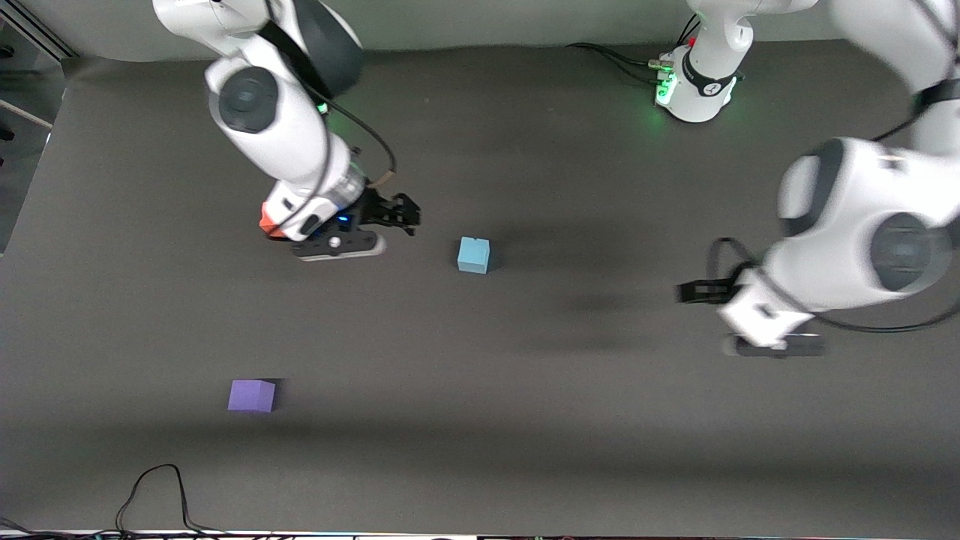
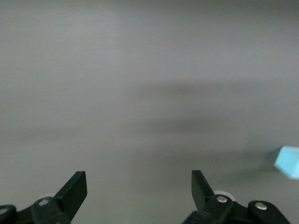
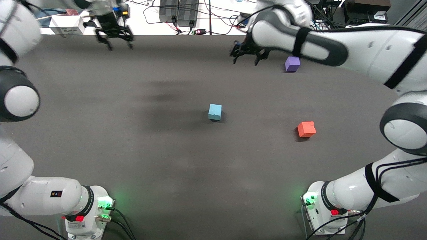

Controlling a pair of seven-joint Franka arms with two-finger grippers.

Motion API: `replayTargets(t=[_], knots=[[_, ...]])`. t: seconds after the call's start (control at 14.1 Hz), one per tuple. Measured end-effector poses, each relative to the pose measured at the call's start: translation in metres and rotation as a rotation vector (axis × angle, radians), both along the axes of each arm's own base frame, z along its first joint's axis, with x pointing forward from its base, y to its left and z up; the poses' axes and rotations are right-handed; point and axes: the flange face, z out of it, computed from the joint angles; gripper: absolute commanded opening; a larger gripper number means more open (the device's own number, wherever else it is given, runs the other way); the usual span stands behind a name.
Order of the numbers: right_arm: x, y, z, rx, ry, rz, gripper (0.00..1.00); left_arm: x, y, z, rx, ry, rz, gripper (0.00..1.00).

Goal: Place blue block between orange and purple blocks
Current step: 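Move the right gripper over the blue block and grasp it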

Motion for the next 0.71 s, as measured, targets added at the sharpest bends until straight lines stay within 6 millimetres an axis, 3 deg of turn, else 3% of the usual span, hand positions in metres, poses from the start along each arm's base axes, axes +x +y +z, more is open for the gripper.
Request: replayTargets(t=[0.21, 0.35, 0.49, 0.71], knots=[[-0.010, 0.048, -0.063, -0.046, -0.011, -0.075, 1.00, -0.017, 0.066, 0.043, 0.002, -0.007, -0.039, 1.00], [-0.024, 0.080, -0.112, -0.089, -0.027, -0.093, 1.00, -0.035, 0.094, 0.075, 0.018, -0.044, -0.024, 1.00], [-0.040, 0.105, -0.159, -0.118, -0.038, -0.103, 1.00, -0.055, 0.104, 0.099, 0.039, -0.069, -0.009, 1.00], [-0.055, 0.121, -0.208, -0.134, -0.024, -0.105, 1.00, -0.075, 0.099, 0.115, 0.059, -0.086, -0.012, 1.00]])
